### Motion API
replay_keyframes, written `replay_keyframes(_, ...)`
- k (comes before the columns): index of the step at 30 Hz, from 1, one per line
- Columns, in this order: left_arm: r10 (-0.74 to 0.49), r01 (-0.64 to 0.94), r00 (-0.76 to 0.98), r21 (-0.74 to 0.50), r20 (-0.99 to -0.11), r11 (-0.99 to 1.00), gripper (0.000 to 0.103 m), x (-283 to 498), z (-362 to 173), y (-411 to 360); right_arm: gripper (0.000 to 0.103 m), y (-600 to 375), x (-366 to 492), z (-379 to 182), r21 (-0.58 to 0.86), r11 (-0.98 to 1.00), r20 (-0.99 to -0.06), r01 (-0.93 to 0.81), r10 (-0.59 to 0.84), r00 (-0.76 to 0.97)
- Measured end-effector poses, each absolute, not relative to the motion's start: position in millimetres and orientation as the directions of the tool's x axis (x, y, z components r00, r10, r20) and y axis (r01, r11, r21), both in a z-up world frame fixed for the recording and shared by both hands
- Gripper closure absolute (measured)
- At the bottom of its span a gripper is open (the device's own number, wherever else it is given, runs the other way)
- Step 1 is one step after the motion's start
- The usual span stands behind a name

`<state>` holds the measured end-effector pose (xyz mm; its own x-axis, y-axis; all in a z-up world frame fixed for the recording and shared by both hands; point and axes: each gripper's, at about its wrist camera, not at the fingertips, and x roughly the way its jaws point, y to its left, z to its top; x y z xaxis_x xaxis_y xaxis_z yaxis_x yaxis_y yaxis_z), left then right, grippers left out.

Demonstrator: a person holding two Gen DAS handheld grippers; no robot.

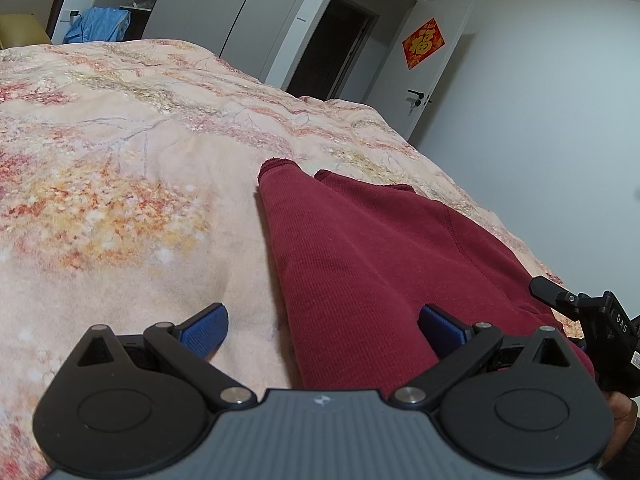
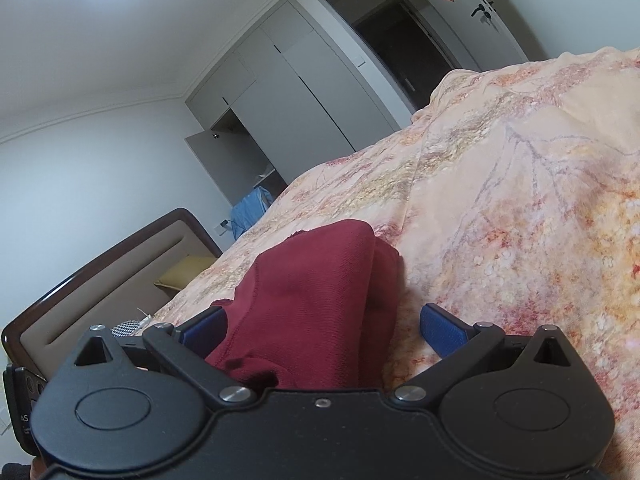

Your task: Fold small clothes

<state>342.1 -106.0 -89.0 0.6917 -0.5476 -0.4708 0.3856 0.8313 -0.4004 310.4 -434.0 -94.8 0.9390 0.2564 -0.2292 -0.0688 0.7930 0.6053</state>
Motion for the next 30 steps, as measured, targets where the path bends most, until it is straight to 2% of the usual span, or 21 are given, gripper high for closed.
replay_keyframes(7,-0.545,0.379,0.681,-0.4,-0.489,0.834,0.0,344,-85,-107,0.001,-432,312,-93,0.597,0.801,-0.251,-0.054,0.25,0.935)
replay_keyframes(14,-0.546,0.363,0.613,-0.409,-0.572,0.837,0.0,362,-69,-111,0.001,-436,323,-76,0.625,0.78,-0.276,-0.044,0.273,0.922)
replay_keyframes(21,-0.562,0.375,0.505,-0.42,-0.655,0.826,0.0,385,-62,-113,0.019,-443,352,-72,0.62,0.783,-0.391,0.049,0.255,0.885)
replay_keyframes(24,-0.57,0.383,0.476,-0.425,-0.67,0.82,0.001,390,-60,-112,0.029,-436,356,-69,0.57,0.82,-0.434,0.051,0.247,0.866)
replay_keyframes(26,-0.574,0.383,0.465,-0.431,-0.674,0.817,0.002,393,-59,-111,0.039,-431,357,-67,0.545,0.837,-0.452,0.049,0.245,0.858)
replay_keyframes(28,-0.578,0.379,0.463,-0.439,-0.672,0.815,0.007,395,-57,-110,0.044,-427,358,-64,0.522,0.851,-0.464,0.054,0.23,0.855)
replay_keyframes(30,-0.585,0.373,0.462,-0.453,-0.666,0.81,0.013,395,-56,-108,0.056,-424,357,-62,0.518,0.854,-0.464,0.05,0.231,0.855)
